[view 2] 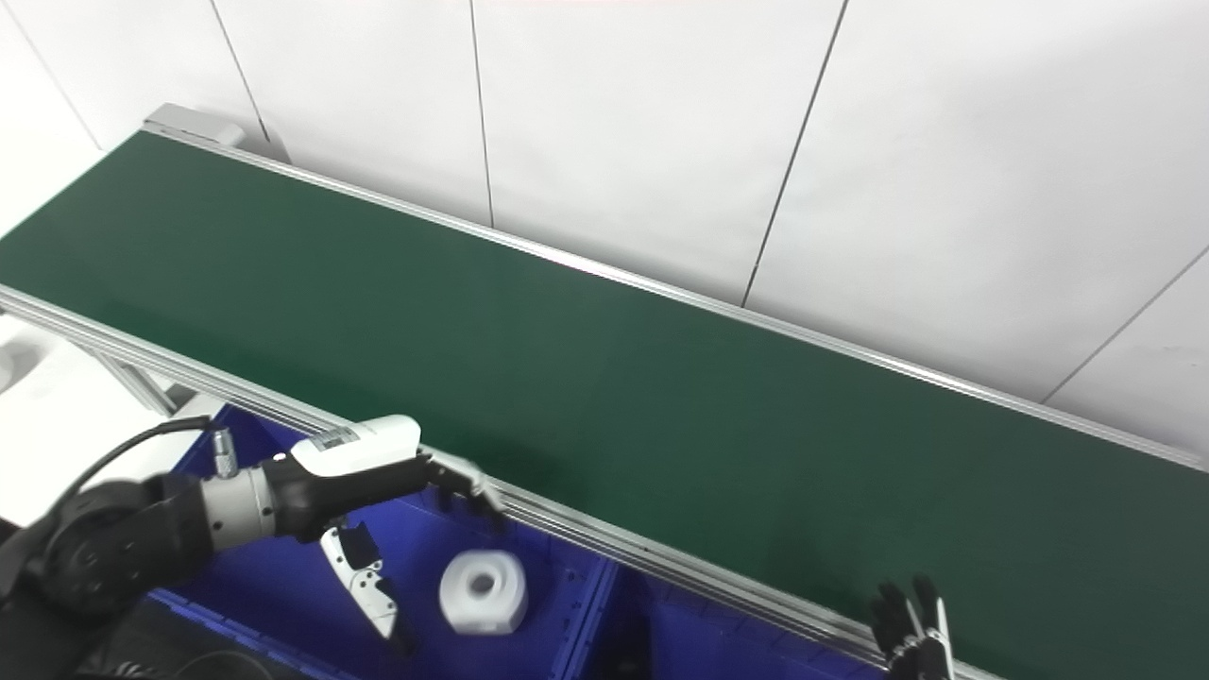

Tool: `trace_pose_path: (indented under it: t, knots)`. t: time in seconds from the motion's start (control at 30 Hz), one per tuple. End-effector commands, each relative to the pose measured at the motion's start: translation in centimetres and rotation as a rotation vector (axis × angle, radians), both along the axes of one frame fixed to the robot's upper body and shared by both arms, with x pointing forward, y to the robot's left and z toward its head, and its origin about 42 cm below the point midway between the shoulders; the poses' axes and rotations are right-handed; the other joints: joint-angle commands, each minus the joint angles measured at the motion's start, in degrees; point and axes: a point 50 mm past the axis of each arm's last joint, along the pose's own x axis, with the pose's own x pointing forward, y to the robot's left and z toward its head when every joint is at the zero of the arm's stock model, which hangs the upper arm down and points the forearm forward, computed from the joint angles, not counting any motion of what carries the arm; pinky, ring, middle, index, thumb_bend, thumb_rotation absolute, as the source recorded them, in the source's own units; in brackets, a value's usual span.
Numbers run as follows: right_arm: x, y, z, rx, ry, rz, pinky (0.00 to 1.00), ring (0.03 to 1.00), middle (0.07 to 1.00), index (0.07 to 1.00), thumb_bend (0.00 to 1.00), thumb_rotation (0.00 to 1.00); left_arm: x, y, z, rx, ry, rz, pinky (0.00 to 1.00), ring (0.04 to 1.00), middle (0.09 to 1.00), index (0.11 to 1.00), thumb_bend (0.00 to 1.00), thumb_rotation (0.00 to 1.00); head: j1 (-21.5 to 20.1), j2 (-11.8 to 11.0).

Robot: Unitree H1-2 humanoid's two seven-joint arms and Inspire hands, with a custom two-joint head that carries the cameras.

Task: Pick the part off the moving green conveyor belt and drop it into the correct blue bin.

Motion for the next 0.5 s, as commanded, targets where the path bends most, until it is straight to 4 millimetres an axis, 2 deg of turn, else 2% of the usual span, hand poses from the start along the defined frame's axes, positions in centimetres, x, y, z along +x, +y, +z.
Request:
trace_pose_path:
  t: [0.0,0.1,0.13,0.17,0.2,0.3,0.33,0.37,0.4,0.47]
  knots:
    - [0.3,0.5,1.2,-0.009,-0.033,-0.004,0.95,0.933,0.935,1.000,0.83,1.00,-0.5,-0.3,1.8,-0.173,0.016,0.023,0.59,0.714,0.771,0.719,0.99,0.53,-0.2,0.1]
    - [0.4,1.4,1.5,-0.004,-0.023,-0.006,0.95,0.934,0.936,1.000,0.82,1.00,-1.6,-1.8,3.3,-0.380,0.034,0.073,0.62,0.735,0.775,0.735,0.99,0.58,-4.3,0.3]
    - [0.4,1.7,1.6,-0.004,-0.018,-0.005,0.95,0.937,0.938,1.000,0.83,1.00,-1.9,-2.1,3.5,-0.430,0.035,0.090,0.65,0.760,0.789,0.745,0.97,0.60,-4.7,0.3]
    - [0.4,2.1,1.7,-0.007,-0.017,-0.002,0.96,0.939,0.939,1.000,0.83,1.00,-2.1,-2.6,3.5,-0.498,0.051,0.133,0.67,0.776,0.799,0.751,0.96,0.61,-7.2,0.5]
    - [0.4,2.3,1.8,-0.010,-0.017,0.001,0.95,0.936,0.936,1.000,0.81,1.00,-2.3,-2.9,3.4,-0.544,0.064,0.165,0.72,0.807,0.837,0.788,0.99,0.66,-7.2,0.5]
    - [0.5,3.6,2.2,-0.016,-0.004,-0.001,0.95,0.935,0.932,1.000,0.81,1.00,-2.5,-3.4,2.7,-0.616,0.086,0.266,0.81,0.862,0.883,0.847,1.00,0.73,-12.8,0.9]
    - [0.5,3.9,2.3,-0.017,-0.002,-0.004,0.95,0.932,0.927,0.997,0.82,1.00,-2.5,-3.5,2.5,-0.628,0.093,0.287,0.85,0.884,0.899,0.876,0.98,0.74,-12.8,0.9]
    - [0.5,4.5,2.4,-0.025,-0.002,-0.013,0.95,0.930,0.924,0.995,0.82,1.00,-2.5,-3.5,1.9,-0.642,0.121,0.307,0.88,0.897,0.909,0.893,0.96,0.75,-15.9,1.2]
    - [0.6,5.0,2.4,-0.031,-0.003,-0.020,0.93,0.918,0.913,0.987,0.84,1.00,-2.5,-3.5,1.5,-0.651,0.140,0.319,0.91,0.915,0.924,0.918,0.92,0.75,-16.4,1.3]
    - [0.6,6.0,2.7,-0.038,-0.005,-0.026,0.91,0.905,0.901,0.981,0.84,1.00,-2.6,-3.2,0.8,-0.643,0.165,0.339,0.92,0.923,0.933,0.938,0.87,0.76,-20.0,1.8]
